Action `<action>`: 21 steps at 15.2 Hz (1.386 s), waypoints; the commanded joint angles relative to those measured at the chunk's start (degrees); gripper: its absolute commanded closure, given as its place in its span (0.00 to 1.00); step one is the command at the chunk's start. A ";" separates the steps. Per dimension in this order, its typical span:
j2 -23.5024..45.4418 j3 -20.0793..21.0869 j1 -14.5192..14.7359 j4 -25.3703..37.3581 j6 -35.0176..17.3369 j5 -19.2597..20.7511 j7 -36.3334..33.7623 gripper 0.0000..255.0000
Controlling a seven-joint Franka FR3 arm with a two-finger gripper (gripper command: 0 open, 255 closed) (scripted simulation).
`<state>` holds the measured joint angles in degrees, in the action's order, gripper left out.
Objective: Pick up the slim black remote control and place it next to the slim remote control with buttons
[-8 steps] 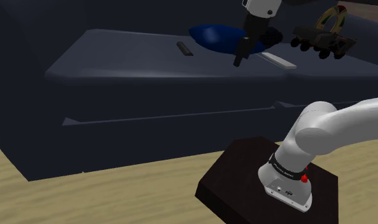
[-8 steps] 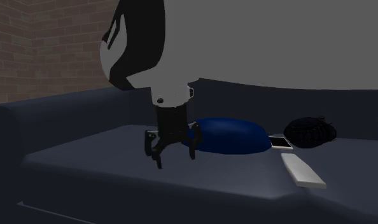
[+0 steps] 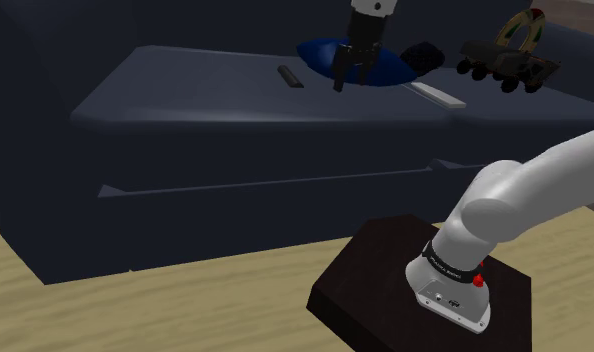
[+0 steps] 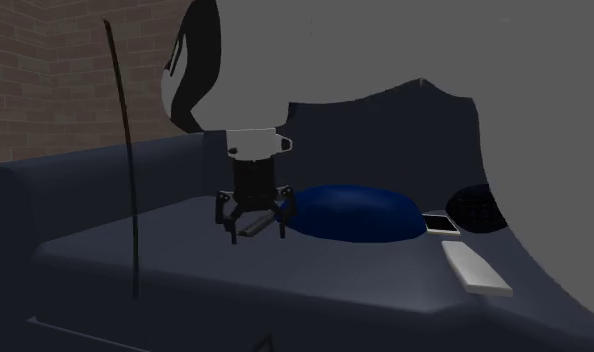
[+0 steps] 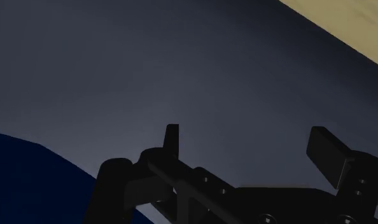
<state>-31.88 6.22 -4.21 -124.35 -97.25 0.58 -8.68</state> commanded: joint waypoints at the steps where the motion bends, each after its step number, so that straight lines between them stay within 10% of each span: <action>1: 5.09 0.52 -1.06 4.25 -0.37 -0.75 -3.61 0.00; 15: 39.47 0.03 -5.38 41.94 4.73 -4.01 -26.08 0.00; 21: 39.94 -0.05 -5.40 38.65 0.99 -4.24 -26.64 0.00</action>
<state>7.95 6.18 -9.62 -85.06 -95.52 -3.68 -35.25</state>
